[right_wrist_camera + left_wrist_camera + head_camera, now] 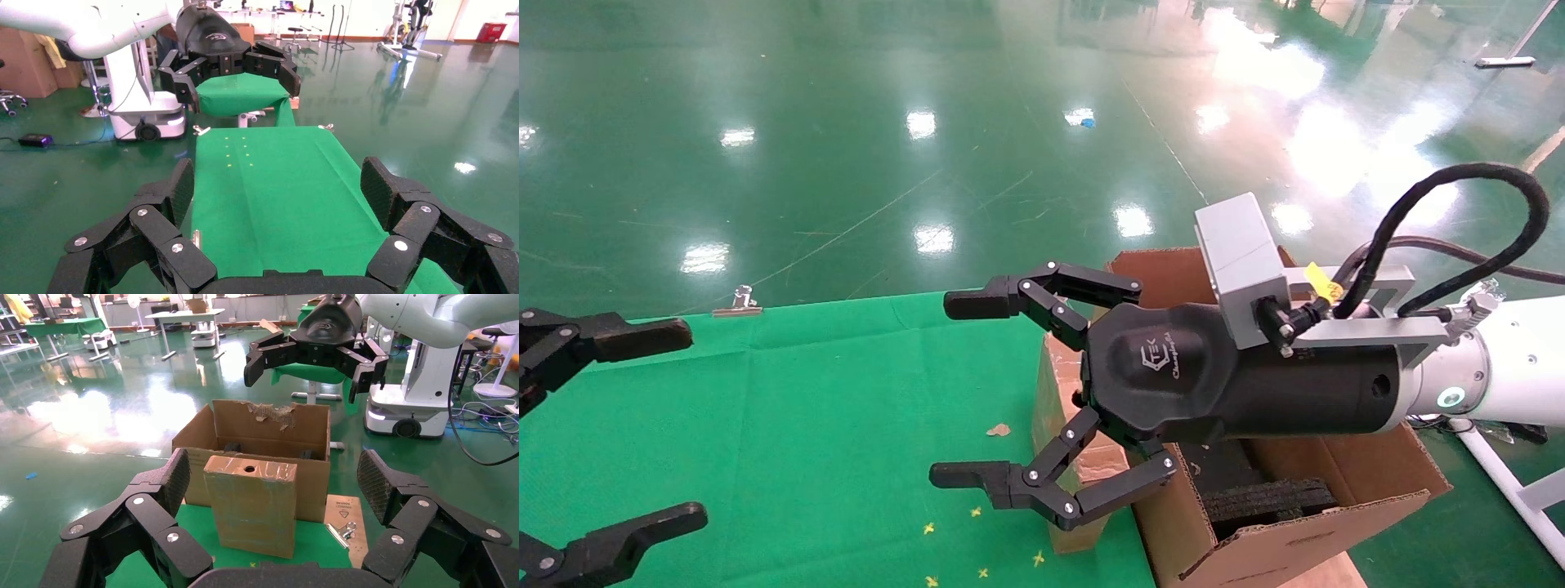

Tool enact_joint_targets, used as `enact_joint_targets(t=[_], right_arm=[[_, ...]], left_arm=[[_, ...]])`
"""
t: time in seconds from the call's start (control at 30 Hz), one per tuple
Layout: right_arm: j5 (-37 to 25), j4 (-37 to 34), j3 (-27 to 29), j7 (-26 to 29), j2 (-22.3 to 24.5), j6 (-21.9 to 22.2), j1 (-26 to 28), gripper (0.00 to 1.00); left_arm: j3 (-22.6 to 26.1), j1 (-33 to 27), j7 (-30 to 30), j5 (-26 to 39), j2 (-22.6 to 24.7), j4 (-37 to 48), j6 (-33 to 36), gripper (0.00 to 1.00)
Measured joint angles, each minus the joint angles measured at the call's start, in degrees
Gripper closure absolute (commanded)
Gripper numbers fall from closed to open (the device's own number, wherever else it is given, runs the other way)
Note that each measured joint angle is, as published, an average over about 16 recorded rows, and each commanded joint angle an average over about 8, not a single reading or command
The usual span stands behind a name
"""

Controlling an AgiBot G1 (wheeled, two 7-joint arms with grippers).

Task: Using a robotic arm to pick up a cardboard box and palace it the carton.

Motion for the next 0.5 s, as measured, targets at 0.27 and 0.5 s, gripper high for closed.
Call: enact_joint_targets(t=[0.27, 0.5], right_arm=[[-0.03, 0.01, -0.02, 0.01, 0.00, 0.00, 0.00, 0.00], [-1.70, 0.83, -0.91, 0.97, -0.12, 0.39, 0.67, 0.00]], left_arm=[[0.01, 0.00, 0.00, 0.00, 0.00, 0.00, 0.00, 0.00], [0.02, -0.01, 0.01, -0.01, 0.00, 0.02, 0.00, 0.00]])
